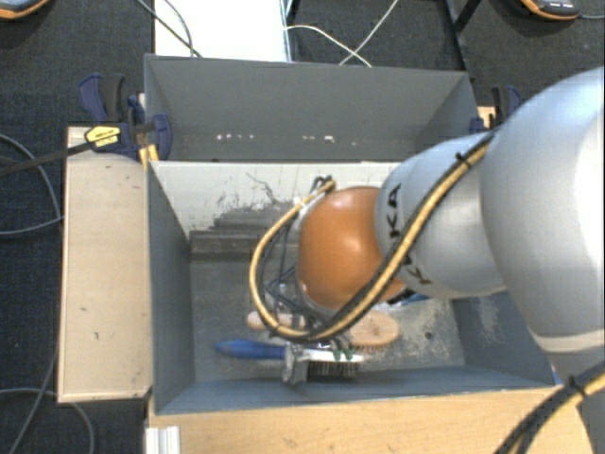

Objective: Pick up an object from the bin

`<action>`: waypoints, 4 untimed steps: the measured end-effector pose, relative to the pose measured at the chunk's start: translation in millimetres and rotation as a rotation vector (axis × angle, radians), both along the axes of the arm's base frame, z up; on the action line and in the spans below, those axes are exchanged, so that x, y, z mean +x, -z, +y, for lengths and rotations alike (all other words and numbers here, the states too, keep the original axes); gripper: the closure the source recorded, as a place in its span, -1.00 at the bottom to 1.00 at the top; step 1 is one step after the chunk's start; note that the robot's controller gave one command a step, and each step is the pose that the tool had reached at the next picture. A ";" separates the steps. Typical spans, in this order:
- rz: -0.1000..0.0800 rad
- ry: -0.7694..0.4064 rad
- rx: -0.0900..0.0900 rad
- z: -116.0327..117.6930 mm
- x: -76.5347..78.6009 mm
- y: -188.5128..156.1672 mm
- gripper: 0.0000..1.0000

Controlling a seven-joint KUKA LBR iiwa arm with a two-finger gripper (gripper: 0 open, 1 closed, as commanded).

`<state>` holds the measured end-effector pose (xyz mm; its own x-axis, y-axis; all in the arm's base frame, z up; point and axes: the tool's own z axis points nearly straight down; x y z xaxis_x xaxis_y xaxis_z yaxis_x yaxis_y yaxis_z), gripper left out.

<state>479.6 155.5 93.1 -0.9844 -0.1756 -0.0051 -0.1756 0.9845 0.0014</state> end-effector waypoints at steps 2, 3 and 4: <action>0.010 0.006 -0.002 -29.4 13.1 20.8 1.00; 0.010 0.009 -0.002 -29.4 13.1 20.7 1.00; 0.015 0.014 -0.003 -37.9 2.5 -71.9 1.00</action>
Offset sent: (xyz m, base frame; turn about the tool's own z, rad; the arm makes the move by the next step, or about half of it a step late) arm 0.0138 -0.0294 -0.0202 0.0025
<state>482.1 117.7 165.1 -0.9867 -0.1622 0.0098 -0.1622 0.9868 0.0011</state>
